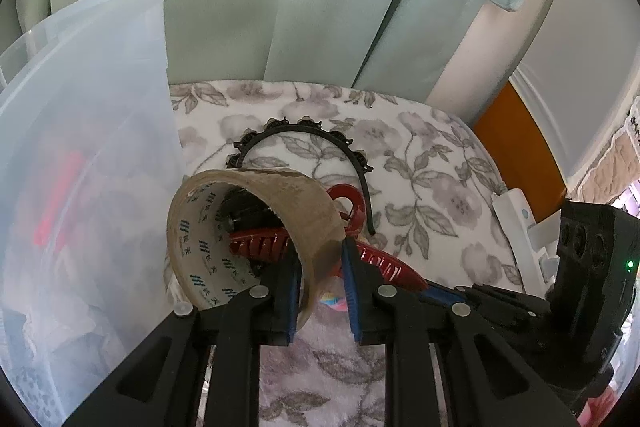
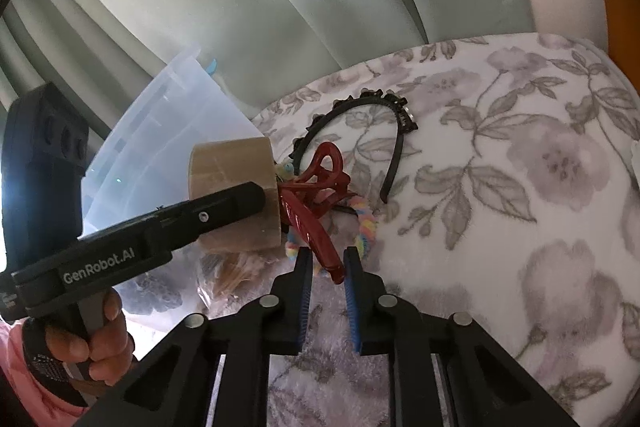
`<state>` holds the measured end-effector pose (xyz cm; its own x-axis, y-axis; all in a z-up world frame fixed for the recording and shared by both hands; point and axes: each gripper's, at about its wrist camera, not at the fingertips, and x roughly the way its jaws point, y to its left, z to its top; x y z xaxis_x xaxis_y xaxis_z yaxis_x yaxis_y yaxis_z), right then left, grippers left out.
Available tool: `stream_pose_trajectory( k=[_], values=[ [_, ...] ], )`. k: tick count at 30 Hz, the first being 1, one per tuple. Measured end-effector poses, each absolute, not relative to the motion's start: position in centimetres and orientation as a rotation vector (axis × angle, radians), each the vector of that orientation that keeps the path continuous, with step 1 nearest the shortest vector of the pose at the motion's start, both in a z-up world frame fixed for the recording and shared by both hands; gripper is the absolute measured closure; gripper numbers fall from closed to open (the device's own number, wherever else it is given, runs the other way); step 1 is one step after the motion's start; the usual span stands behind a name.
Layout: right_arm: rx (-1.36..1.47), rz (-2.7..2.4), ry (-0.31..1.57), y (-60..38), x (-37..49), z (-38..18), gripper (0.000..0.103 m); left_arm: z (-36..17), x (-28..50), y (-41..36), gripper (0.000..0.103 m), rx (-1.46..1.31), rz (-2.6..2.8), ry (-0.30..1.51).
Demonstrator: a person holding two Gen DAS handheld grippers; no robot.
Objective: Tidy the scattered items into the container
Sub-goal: 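Lift the tape roll with the left gripper while the right lifts the red claw clip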
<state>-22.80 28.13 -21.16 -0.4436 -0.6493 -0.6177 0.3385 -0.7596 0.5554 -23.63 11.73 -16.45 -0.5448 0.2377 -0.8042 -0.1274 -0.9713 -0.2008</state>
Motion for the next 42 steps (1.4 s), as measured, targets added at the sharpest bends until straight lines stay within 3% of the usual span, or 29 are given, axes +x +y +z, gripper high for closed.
stream_pose_trajectory(
  k=[8,28,42],
  values=[
    [1.091,-2.217,-0.468,28.4,-21.2,-19.1,0.089,-14.9,-23.0,11.8,0.093,-1.351,2.578,-0.192],
    [1.007,-2.411,-0.696,33.5,-14.3,-14.0,0.098,-8.8,-17.1,13.1,0.093,-1.258,2.548,-0.222],
    [0.887,-2.495,-0.742,35.5,-8.6,-9.3,0.099,-5.3,-12.4,11.8,0.093,-1.197,2.572,-0.25]
  ],
)
